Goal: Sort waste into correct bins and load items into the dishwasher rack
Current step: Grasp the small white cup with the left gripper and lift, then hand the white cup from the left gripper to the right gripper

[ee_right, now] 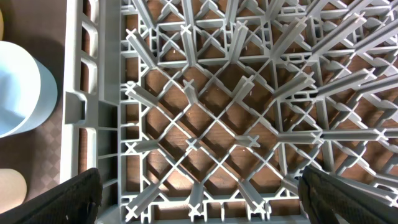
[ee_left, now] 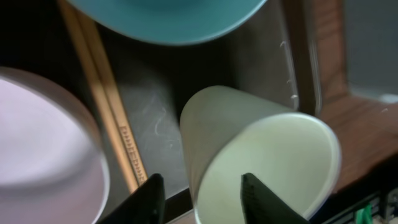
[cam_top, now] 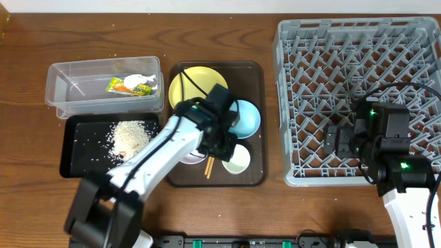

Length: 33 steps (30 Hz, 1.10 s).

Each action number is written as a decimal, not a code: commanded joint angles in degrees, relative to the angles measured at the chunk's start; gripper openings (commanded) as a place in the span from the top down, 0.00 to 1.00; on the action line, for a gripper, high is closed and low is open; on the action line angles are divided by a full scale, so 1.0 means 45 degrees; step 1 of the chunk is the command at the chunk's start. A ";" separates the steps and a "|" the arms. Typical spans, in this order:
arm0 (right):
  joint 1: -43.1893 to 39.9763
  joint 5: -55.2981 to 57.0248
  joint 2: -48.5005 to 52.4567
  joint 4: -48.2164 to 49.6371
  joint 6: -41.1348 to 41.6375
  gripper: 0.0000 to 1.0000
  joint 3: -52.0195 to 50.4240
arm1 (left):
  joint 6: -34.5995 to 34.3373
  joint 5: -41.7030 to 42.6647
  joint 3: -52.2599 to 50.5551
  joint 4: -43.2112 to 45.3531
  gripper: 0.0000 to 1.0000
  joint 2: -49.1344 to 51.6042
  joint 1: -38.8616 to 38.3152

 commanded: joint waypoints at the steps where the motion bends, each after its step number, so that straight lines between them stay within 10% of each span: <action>1: -0.0029 -0.0058 -0.0044 -0.0019 0.0117 0.01 0.0282 | 0.0073 -0.0083 -0.0087 -0.0034 0.70 0.0627 -0.0068; 5: -0.0029 -0.0058 -0.0044 -0.0063 0.0117 0.01 0.0282 | 0.0078 -0.0078 -0.0053 0.0083 0.94 0.0665 -0.0005; 20: -0.0029 -0.0330 -0.0034 0.1025 0.0262 0.01 0.0277 | -0.0539 0.3376 0.0539 0.1112 0.94 -0.2579 0.3274; 33: 0.0427 -1.0384 0.2390 0.2642 -0.1273 0.01 0.0277 | -0.2540 1.2886 0.0520 0.5634 0.94 0.0505 0.5333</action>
